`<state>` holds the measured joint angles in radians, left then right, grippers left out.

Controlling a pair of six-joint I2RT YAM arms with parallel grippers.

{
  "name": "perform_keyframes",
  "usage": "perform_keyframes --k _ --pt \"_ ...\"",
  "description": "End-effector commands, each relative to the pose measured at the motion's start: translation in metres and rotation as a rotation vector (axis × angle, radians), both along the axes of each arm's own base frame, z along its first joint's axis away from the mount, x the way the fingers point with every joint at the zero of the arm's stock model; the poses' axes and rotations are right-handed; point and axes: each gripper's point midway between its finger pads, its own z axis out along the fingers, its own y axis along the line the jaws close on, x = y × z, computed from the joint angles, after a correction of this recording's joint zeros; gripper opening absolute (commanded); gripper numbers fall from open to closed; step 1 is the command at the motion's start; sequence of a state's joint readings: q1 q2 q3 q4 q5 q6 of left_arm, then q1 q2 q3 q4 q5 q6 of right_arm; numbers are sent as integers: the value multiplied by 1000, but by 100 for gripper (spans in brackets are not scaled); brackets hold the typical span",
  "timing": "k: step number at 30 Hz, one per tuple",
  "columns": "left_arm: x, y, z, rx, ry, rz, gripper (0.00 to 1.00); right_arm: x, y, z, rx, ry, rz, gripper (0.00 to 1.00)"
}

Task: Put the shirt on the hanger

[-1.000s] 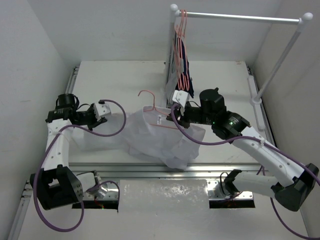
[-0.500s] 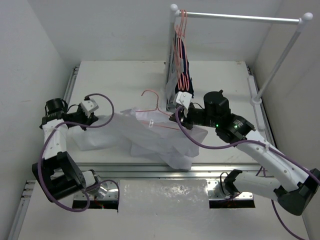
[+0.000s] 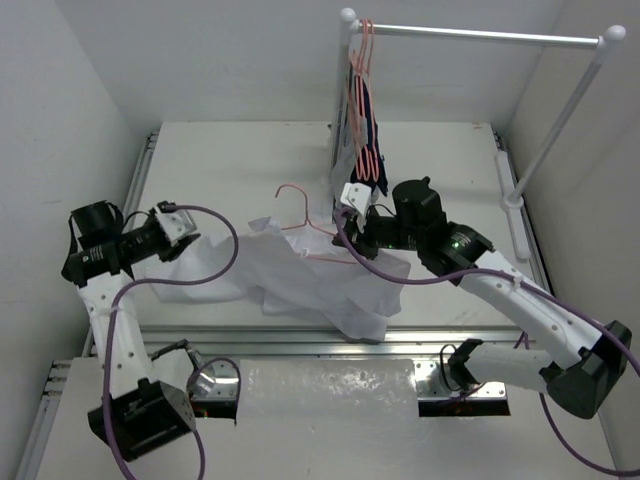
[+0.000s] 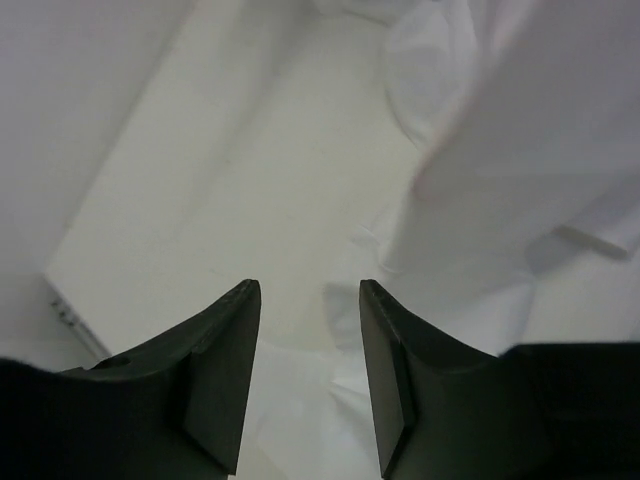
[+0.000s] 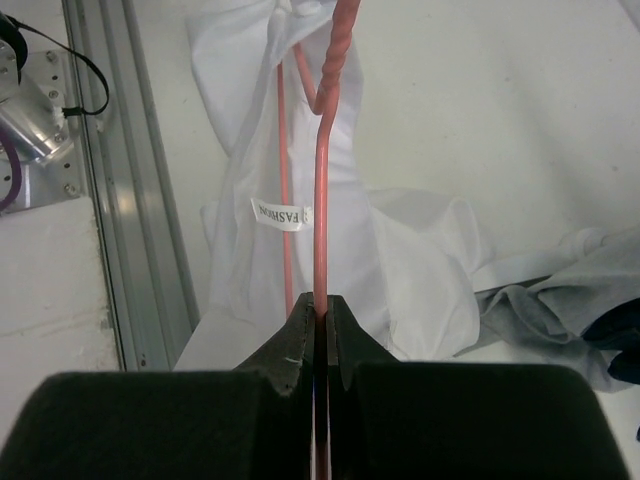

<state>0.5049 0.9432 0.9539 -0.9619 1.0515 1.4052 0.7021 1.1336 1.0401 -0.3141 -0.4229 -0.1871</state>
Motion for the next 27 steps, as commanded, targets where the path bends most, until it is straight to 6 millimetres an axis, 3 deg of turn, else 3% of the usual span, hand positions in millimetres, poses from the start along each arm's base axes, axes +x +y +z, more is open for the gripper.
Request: perform_keyframes --k 1,4,8,10,11,14,17,23,27 --pt "12 -6 72 -73 -178 23 43 8 10 28 89 -57 2 0" --pt "13 -13 104 -183 -186 38 51 14 10 28 90 -57 -24 0" --pt "-3 -43 117 -268 -113 -51 68 19 12 28 94 -54 -39 0" --pt "3 -64 124 -307 -80 -53 67 18 15 31 105 -56 -25 0" --pt "15 -57 117 -286 -70 37 64 18 16 31 109 -53 -21 0" --pt "14 -79 110 -264 -40 -28 56 18 17 34 116 -60 -22 0" --pt "8 -93 100 -233 3 -105 55 20 17 33 111 -55 -29 0" --pt "28 -109 74 -144 23 -46 54 20 18 30 110 -48 -30 0" --pt "34 -118 68 -118 61 -75 54 21 17 31 109 -49 -33 0"
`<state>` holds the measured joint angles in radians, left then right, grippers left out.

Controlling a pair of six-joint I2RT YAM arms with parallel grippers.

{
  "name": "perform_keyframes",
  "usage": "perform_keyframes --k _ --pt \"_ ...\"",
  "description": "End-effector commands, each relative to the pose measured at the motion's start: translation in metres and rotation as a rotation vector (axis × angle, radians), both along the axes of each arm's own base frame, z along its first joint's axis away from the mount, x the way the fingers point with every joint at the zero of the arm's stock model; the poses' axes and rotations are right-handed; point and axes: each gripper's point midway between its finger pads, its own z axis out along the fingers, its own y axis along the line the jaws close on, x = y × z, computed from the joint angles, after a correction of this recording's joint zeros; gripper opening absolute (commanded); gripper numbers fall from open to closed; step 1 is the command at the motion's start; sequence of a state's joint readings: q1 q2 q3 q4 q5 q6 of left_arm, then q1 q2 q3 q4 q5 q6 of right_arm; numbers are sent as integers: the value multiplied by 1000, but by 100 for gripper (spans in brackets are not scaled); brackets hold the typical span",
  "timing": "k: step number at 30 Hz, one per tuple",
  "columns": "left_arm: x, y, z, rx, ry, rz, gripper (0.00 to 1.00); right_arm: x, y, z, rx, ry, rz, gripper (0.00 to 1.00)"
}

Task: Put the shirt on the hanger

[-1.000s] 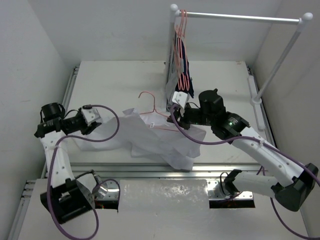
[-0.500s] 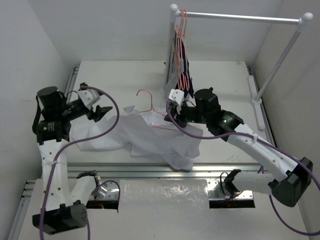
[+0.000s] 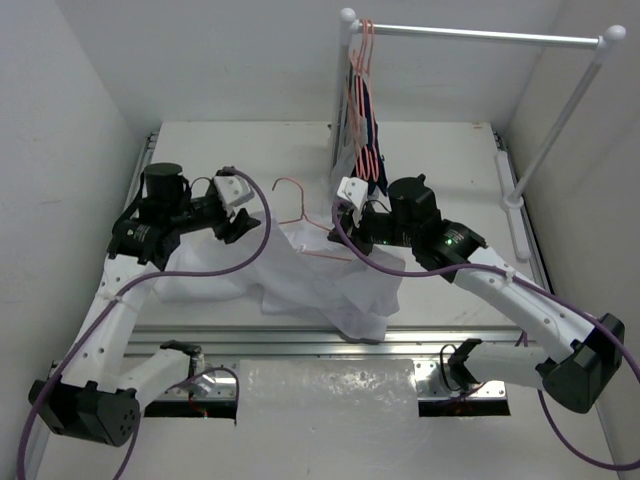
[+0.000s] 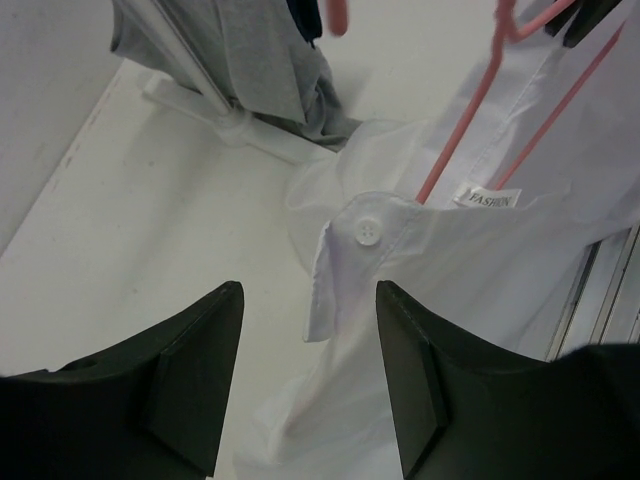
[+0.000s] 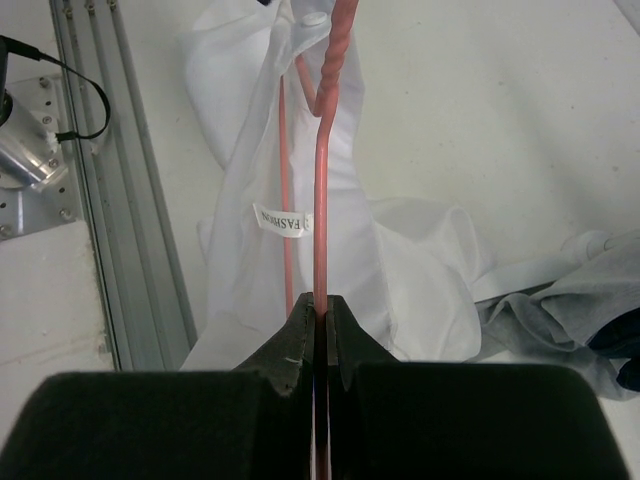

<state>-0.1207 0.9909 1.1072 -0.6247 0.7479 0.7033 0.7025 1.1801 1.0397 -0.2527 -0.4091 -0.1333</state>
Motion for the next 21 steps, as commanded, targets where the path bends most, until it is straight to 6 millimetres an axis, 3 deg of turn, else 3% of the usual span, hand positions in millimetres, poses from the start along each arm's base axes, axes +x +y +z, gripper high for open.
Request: perform_keyframes --k 1,6,12,13,14,15,16,21 --pt "13 3 4 35 -20 36 54 10 8 35 84 -82 -3 0" --pt "29 12 -9 82 -13 102 42 9 8 35 86 -82 -1 0" --pt "21 2 -10 54 0 42 34 7 7 35 88 -88 3 0" --pt "17 0 -8 45 -3 29 23 7 7 34 87 -84 4 0" --pt "15 -3 -5 30 -7 16 23 6 8 35 89 -84 7 0" --pt "9 -7 -1 8 -10 -12 10 6 7 34 88 -83 6 0" --pt "8 -10 4 -13 -22 -18 6 7 7 34 88 -82 4 0" --pt "-19 -11 40 -67 -165 -43 0 19 6 25 62 -57 -61 0"
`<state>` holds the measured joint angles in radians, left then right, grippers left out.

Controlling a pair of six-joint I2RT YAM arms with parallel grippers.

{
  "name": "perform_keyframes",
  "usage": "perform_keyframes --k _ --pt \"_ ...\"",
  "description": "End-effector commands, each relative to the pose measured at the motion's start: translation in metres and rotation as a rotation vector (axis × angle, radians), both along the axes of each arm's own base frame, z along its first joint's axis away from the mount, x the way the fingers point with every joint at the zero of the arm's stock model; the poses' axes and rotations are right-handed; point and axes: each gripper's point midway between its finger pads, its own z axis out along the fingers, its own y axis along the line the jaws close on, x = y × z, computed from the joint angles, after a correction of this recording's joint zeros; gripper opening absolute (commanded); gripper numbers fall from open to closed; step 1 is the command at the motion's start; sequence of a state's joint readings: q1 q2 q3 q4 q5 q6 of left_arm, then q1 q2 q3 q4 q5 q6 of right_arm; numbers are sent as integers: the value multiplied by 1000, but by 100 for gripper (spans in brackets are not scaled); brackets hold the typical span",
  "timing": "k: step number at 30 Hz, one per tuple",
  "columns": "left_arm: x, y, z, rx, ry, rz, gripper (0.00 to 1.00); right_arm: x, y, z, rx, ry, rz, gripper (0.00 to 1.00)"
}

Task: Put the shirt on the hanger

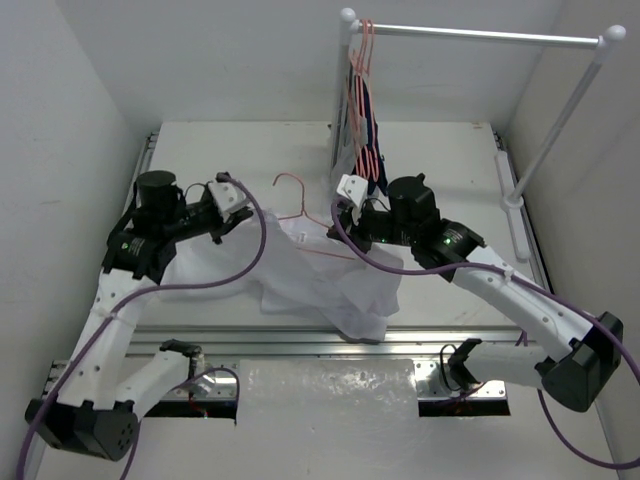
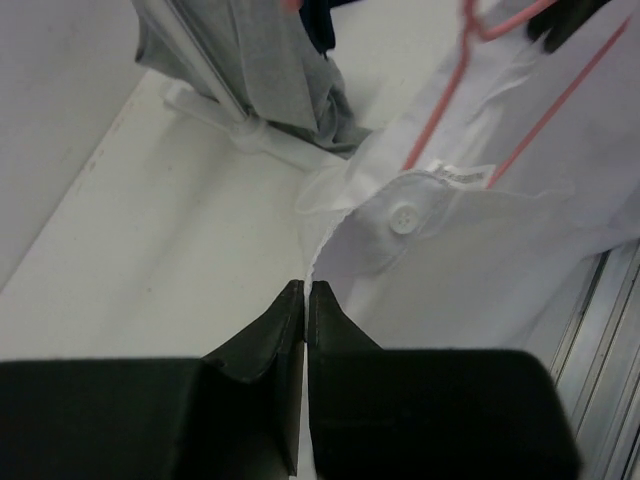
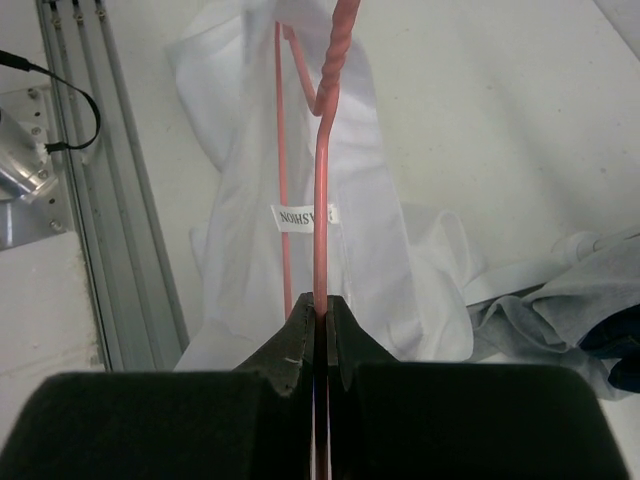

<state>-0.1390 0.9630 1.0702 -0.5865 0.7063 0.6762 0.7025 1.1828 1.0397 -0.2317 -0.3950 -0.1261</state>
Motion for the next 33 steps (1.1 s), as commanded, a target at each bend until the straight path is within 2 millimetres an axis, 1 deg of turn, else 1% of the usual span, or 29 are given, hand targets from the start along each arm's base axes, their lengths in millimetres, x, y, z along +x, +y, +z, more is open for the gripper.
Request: perform_keyframes --k 1,2,3,5,6,8,9,11,12,13,15,16,17,18,19,20,21,22,23,24,25,26,28,29,30,32,33 --pt "-29 -11 51 -52 -176 -93 0 20 4 23 49 -48 -68 0" --pt "-35 -12 51 -37 -174 -119 0 28 2 17 35 -36 -111 0" --pt "-43 -15 52 -19 -189 -170 0 32 2 17 34 -37 -130 0" --pt "-58 -15 44 3 -157 -212 0 40 2 19 43 -39 -162 0" --pt "-69 -16 36 31 -153 -265 0 43 3 23 51 -49 -176 0" --pt "-79 -16 23 65 -144 -318 0 44 4 27 64 -62 -176 0" --pt "-86 -14 8 104 -129 -352 0 46 5 33 76 -77 -177 0" --pt "-88 -11 -7 136 -109 -361 0 44 6 38 83 -93 -154 0" --pt "-94 -9 -23 168 -86 -391 1 41 9 41 94 -98 -131 0" --pt "-97 -7 -31 187 -72 -408 14 41 10 43 95 -109 -123 0" --pt "-101 -5 -45 213 -54 -429 34 37 12 45 105 -125 -89 0" --pt "-101 -4 -46 220 -53 -428 44 36 13 45 108 -130 -84 0" --pt "-98 -1 -47 239 -57 -412 48 34 12 45 110 -135 -77 0" --pt "-91 1 -40 238 -74 -377 49 34 12 43 108 -136 -73 0" --pt "-85 2 -34 243 -92 -346 58 33 12 43 105 -138 -70 0" --pt "-76 8 -29 261 -102 -289 69 32 12 42 102 -142 -67 0" --pt "-61 10 -8 223 -135 -204 99 32 11 42 98 -143 -66 0" --pt "-51 13 2 216 -157 -151 100 32 11 41 96 -142 -67 0" --pt "-39 21 9 226 -170 -68 100 31 10 42 96 -144 -65 0" --pt "-22 24 28 180 -212 10 99 31 10 40 93 -143 -65 0" --pt "-9 33 36 177 -234 88 100 30 9 42 97 -149 -65 0" --pt "5 34 44 143 -250 128 100 29 9 42 98 -151 -61 0" --pt "13 30 41 145 -241 107 100 28 8 43 98 -156 -55 0" --pt "14 23 39 132 -232 67 100 25 9 43 99 -157 -44 0" --pt "21 18 32 130 -202 40 100 25 8 42 95 -159 -43 0" --pt "19 5 26 109 -185 -49 99 24 7 44 100 -165 -41 0" --pt "19 1 17 123 -179 -93 99 23 7 42 98 -164 -38 0"
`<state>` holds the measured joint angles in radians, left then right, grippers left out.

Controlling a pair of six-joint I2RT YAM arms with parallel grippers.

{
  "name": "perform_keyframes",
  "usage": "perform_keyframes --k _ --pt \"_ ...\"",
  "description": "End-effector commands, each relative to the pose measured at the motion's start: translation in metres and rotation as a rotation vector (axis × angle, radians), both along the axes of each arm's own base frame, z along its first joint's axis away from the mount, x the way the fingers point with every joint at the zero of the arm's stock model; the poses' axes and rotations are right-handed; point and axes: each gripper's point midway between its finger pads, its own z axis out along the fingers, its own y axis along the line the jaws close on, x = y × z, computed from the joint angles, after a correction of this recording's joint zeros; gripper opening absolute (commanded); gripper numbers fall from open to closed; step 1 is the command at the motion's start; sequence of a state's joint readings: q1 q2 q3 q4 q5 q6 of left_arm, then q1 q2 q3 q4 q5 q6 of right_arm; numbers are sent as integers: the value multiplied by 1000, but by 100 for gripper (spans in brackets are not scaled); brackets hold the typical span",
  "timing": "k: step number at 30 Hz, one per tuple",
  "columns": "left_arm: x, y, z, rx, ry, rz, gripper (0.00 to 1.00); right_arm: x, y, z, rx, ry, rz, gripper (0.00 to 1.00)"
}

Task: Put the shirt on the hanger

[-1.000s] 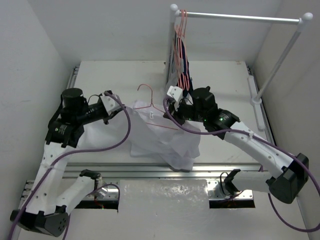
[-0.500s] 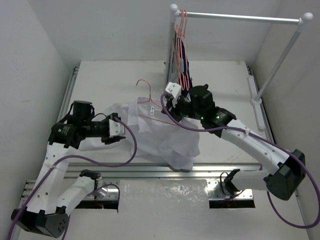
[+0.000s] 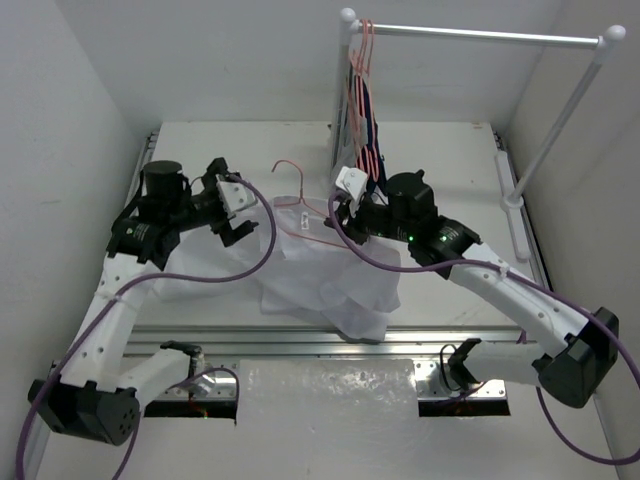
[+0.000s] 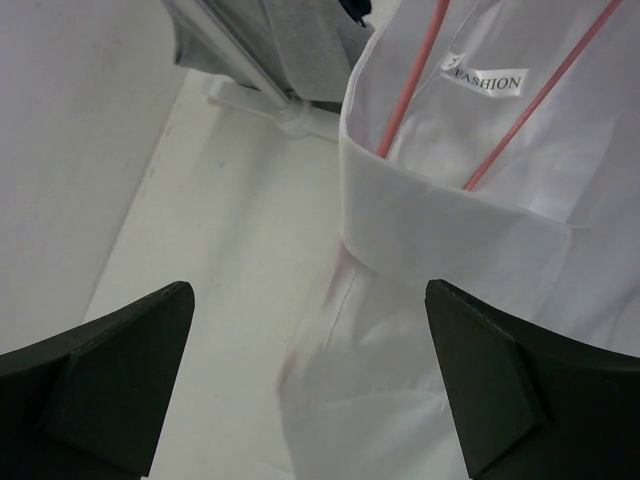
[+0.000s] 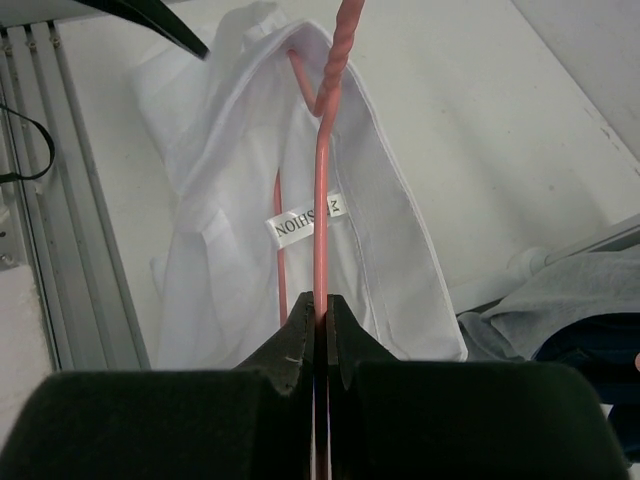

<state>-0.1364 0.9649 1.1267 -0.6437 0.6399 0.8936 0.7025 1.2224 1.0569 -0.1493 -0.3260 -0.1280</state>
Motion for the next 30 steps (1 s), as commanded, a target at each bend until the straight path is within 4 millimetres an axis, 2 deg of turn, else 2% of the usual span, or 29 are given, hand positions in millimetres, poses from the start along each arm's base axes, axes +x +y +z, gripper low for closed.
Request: perform_keyframes --k 1,5,7,10,11,12,15,19,21,23,25,26,30 --pt "10 -17 1 -37 -15 -101 100 -2 2 34 77 -108 31 0" --pt "24 -23 -5 -41 -35 -117 100 -9 4 37 92 -123 73 0" --pt "26 -27 -10 -41 -8 -142 96 -11 6 38 101 -127 88 0" --pt "16 -37 -18 -55 37 -208 67 -14 8 40 111 -129 105 0" --pt "12 -38 -18 -62 40 -221 51 -14 8 40 111 -130 105 0" --pt "7 -41 -19 -73 47 -245 46 -14 8 40 112 -131 105 0" --pt "-7 -46 -35 -54 79 -285 43 -12 10 40 112 -132 107 0" --pt "-11 -45 -51 -37 99 -283 48 -11 13 41 121 -130 118 0" --pt "-11 -44 -54 -34 98 -275 46 -11 14 41 122 -124 120 0" --pt "-12 -44 -56 -33 96 -274 33 -11 15 41 124 -121 119 0" --pt "-11 -43 -55 -37 97 -264 4 -10 15 42 124 -124 121 0" --pt "-11 -43 -55 -39 98 -257 0 -10 15 43 124 -126 120 0" --pt "-1 -39 -42 -96 71 -163 0 -3 13 40 104 -117 89 0"
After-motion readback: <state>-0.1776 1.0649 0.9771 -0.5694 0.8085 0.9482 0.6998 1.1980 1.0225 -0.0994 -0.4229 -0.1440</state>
